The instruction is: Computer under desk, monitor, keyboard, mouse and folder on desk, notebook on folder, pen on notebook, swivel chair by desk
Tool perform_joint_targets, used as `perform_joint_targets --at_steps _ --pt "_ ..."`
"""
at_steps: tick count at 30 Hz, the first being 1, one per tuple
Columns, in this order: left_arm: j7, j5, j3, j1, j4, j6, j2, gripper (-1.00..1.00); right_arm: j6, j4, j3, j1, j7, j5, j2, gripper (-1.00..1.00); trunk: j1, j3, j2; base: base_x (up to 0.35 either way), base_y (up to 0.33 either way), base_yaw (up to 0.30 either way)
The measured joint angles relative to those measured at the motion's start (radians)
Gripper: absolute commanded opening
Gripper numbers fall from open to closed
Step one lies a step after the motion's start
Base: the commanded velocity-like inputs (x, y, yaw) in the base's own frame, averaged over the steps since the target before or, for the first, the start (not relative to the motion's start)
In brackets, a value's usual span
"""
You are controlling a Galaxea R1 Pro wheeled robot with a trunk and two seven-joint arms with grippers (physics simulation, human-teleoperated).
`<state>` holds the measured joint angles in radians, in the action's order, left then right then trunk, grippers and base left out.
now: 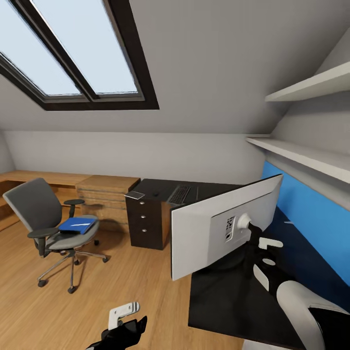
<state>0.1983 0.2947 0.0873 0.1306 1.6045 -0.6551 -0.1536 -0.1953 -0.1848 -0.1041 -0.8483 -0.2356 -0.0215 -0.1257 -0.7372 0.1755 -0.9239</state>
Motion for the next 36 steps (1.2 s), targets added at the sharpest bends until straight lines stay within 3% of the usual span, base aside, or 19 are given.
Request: perform_joint_targets --at_steps 7,16,36 --pt "0.000 -0.001 -0.004 0.000 0.000 0.000 0.001 1.00 0.001 -0.001 -0.001 0.000 0.001 0.004 0.000 -1.00 0.000 0.000 0.000 0.000 -0.067 0.000" --pt "0.000 -0.002 -0.034 0.000 0.000 0.000 0.002 1.00 0.001 -0.001 -0.005 0.000 0.001 0.007 0.000 -1.00 0.000 0.000 0.000 0.000 -0.119 0.000" --pt "0.003 -0.002 -0.040 0.000 0.000 0.001 0.002 1.00 0.000 -0.001 -0.006 0.000 0.001 0.006 0.000 -1.00 0.000 0.000 0.000 0.000 -0.102 0.000"
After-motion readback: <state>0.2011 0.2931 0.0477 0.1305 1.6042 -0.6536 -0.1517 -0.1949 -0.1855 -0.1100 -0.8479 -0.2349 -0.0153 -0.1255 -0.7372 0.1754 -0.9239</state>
